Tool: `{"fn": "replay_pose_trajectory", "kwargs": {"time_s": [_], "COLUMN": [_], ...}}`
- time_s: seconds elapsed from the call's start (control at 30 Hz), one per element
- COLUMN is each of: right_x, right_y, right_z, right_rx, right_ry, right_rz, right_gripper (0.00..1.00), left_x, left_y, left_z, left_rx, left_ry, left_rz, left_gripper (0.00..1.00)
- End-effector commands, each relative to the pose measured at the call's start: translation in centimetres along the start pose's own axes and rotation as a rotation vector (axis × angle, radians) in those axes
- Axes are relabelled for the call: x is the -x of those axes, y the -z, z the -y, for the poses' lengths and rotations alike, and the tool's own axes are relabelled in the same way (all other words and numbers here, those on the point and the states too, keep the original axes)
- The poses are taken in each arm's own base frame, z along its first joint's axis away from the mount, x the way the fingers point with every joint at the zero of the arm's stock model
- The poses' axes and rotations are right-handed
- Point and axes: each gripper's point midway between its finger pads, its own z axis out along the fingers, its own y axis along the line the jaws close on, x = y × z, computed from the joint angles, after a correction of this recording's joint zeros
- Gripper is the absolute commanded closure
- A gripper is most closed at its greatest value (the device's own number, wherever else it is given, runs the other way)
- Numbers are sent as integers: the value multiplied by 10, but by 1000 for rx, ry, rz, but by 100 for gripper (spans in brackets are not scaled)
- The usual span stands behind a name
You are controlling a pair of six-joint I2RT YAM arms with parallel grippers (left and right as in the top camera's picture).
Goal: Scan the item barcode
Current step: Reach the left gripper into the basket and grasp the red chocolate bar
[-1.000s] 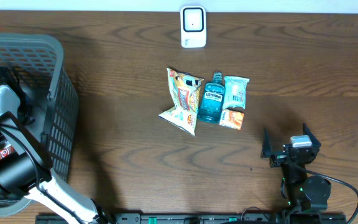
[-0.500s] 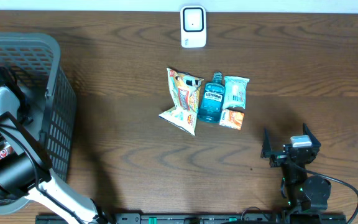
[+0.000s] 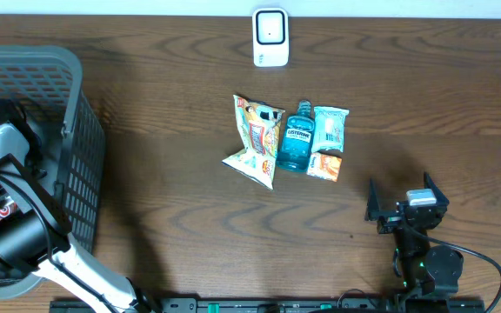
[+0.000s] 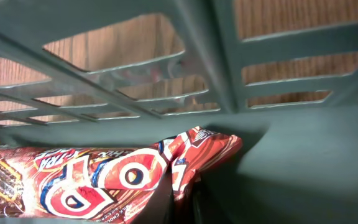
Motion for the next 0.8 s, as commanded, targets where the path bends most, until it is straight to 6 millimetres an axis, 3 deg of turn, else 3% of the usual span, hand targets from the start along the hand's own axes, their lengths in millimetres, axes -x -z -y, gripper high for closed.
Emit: {"fn": "replay_pose_trajectory", "kwargs": {"time_s": [0.0,0.2,0.33,0.53,0.73,0.77], "right_x": [0,0,0,0,0,0], "right_y": [0,0,0,0,0,0], "right_z": [-1,-1,-1,-1,-1,-1], "right_rx": [2,2,2,2,2,2], "right_ry": [1,1,1,1,1,1], "right_rz": [0,-1,-1,0,-1,0], "right_gripper": [1,1,1,1,1,1], "left_x": [-8,6,22,49,73,79], "left_y": [-2,53,106,156,209,226], "left_z": [-2,27,31,7,-28,-41], "left_rx": [19,-105,-211,-292,-391,-423], "left_ry": [-25,-107,-68,13,117,151], "left_rz": [-5,100,185,263,354,383], "left_gripper": [93,93,93,93,93,93]}}
